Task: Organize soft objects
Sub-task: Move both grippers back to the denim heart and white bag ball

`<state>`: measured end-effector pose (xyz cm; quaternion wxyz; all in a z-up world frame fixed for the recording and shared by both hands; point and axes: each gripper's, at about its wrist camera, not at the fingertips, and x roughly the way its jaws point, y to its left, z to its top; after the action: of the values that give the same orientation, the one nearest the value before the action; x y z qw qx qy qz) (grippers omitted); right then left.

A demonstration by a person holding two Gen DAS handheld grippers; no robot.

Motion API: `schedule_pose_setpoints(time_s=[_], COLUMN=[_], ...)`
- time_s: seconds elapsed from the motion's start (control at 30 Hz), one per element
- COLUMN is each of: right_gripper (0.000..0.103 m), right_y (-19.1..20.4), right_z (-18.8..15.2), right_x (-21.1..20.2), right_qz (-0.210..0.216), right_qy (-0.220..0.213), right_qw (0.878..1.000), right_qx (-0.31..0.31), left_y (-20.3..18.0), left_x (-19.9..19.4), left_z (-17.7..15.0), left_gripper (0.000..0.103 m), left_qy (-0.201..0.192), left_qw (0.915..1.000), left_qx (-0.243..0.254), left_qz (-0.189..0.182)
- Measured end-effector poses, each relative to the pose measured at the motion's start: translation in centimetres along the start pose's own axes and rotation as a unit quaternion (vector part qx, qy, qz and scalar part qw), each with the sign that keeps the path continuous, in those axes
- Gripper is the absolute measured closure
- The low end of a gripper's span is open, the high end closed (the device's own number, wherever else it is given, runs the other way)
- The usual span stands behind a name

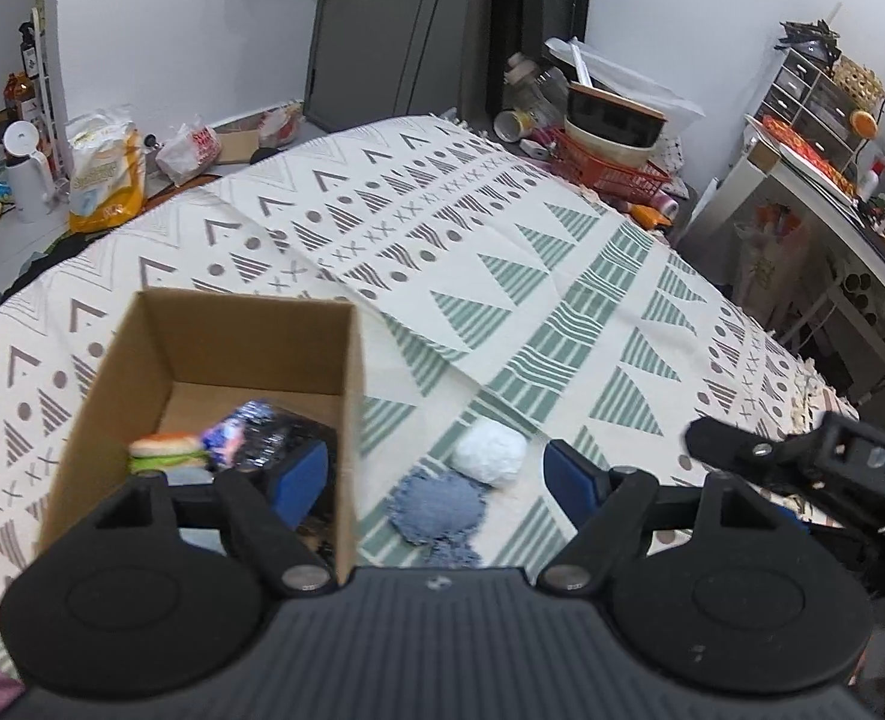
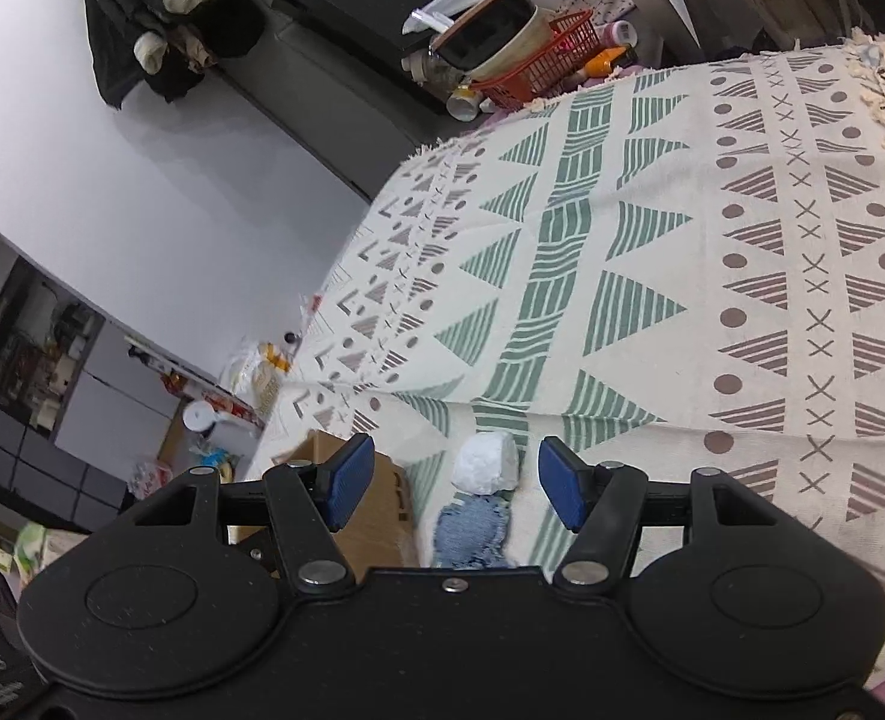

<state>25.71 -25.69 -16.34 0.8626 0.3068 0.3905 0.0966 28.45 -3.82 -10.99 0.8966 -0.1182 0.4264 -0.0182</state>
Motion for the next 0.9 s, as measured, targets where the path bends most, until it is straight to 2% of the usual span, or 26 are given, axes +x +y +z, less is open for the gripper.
schedule_pose_setpoints(time_s=[0.1,0.4,0.6,0.8,0.9], right_gripper=[0.042,0.042,0.042,0.042,0.042], right_y=[-0.5,0.2,0.2,-2.2,-3.7], right_z=[0.4,3.5,4.8,4.0,3.9], right_x=[0.6,-0.1,0.5,2.0,2.9], right_qz=[-0.023,-0.006,0.011,0.043,0.033], right_qy=[0.022,0.048,0.058,0.060,0.066], right_qw=[0.999,0.997,0.996,0.996,0.996], right_qx=[-0.007,-0.065,-0.071,-0.055,-0.043], left_y=[-0.7,-2.5,-3.7,-4.5,-4.8], left_x=[0.8,2.3,2.8,3.6,4.3], left_z=[-0.3,-0.8,-1.1,-1.8,-2.2], left_gripper=[0.025,0.026,0.026,0.026,0.028], left_qy=[0.011,0.024,0.025,0.023,0.025], left_qw=[0.9999,0.9991,0.9983,0.9977,0.9972], left_qx=[-0.011,-0.026,-0.032,-0.019,-0.015], left_qz=[0.005,0.024,0.040,0.061,0.069])
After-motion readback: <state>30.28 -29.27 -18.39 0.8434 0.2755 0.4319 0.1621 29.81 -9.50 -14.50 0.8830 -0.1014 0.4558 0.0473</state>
